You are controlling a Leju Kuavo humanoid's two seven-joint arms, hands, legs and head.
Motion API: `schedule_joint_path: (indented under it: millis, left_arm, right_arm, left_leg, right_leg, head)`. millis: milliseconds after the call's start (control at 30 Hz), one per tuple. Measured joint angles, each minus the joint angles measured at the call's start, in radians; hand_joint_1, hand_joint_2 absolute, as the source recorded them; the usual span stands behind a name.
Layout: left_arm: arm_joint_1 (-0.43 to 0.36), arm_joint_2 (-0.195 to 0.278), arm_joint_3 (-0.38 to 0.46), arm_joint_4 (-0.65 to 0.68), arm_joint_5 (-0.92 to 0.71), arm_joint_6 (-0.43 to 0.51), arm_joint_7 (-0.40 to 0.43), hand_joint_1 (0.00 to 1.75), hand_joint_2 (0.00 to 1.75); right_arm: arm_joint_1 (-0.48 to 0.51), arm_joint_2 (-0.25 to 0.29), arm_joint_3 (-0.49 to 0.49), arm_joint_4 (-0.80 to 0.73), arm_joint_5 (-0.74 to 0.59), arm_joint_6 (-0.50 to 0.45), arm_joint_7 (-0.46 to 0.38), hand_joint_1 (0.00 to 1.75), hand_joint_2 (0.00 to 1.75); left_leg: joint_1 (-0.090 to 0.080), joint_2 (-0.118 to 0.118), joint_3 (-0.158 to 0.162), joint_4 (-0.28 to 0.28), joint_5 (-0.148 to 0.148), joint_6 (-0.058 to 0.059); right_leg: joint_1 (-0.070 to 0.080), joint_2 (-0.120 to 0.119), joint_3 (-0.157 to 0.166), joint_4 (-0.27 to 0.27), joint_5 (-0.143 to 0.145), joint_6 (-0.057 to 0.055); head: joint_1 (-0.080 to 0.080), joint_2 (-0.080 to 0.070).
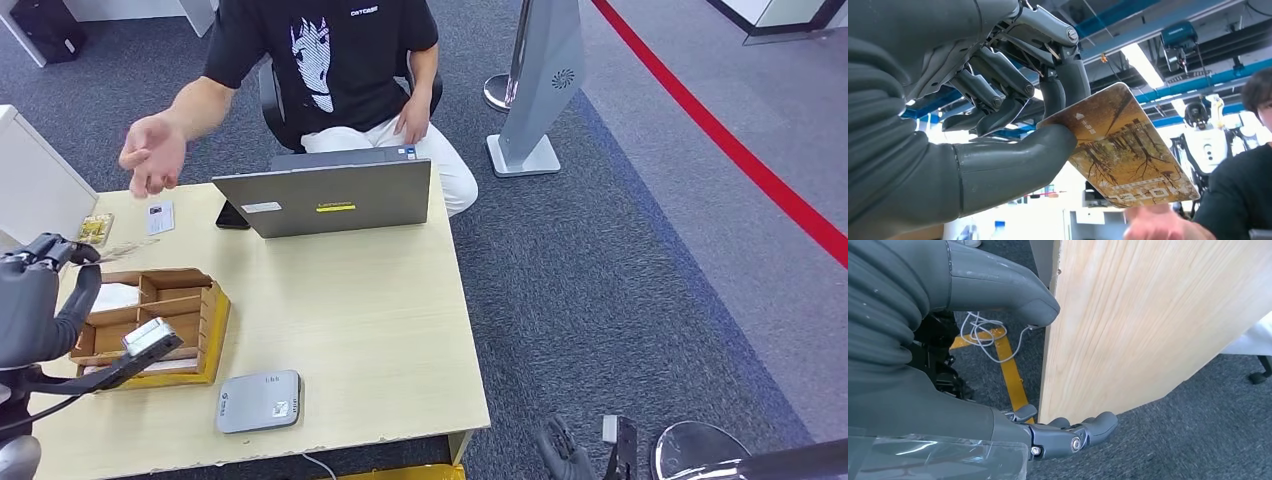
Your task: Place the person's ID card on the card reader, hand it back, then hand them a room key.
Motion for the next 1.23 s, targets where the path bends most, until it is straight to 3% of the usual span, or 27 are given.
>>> schedule_joint_path:
  millis: [567,667,700,800,1233]
  left_arm:
    - [-0.023,0.027,0.000,0.025,0.015,0.027,0.009,1.73,1.75]
    - [-0.022,0.027,0.000,0.026,0.014,0.029,0.009,0.60,1.75]
    - [-0.021,0.027,0.000,0.026,0.014,0.031,0.008,0.61,1.75]
    - [-0.013,0.027,0.000,0.027,0.011,0.043,0.003,1.72,1.75]
    - [0.003,0.026,0.000,0.042,0.007,0.053,-0.008,1.75,1.75]
  right_arm:
    - [-0.012,0.000,0.004,0.026,-0.014,0.014,-0.001,0.00,1.75]
    - [-0.012,0.000,0.004,0.026,-0.014,0.011,0.001,0.00,1.75]
    - [-0.012,0.000,0.004,0.026,-0.014,0.010,0.002,0.00,1.75]
    - [-0.012,0.000,0.005,0.026,-0.015,0.008,0.005,0.00,1.75]
    - [-0.012,0.000,0.012,0.026,-0.019,0.003,0.004,0.00,1.75]
  left_leg:
    - [0.000,0.000,0.000,0.000,0.000,0.000]
    - [0.000,0.000,0.000,0.000,0.000,0.000]
    - [0.000,0.000,0.000,0.000,0.000,0.000]
    - [0.000,0.000,0.000,0.000,0.000,0.000]
    - [0.000,0.000,-0.001,0.000,0.000,0.000]
  right_leg:
    - [0.000,0.000,0.000,0.000,0.000,0.000]
    - [0.000,0.000,0.000,0.000,0.000,0.000]
    - [0.000,0.000,0.000,0.000,0.000,0.000]
    - [0.000,0.000,0.000,0.000,0.000,0.000]
    - [0.000,0.000,-0.001,0.000,0.000,0.000]
  head:
    - [0.000,0.000]
    - [0.000,0.000]
    - [0.000,0.000]
    - [0.000,0.000]
    - [0.000,0.000]
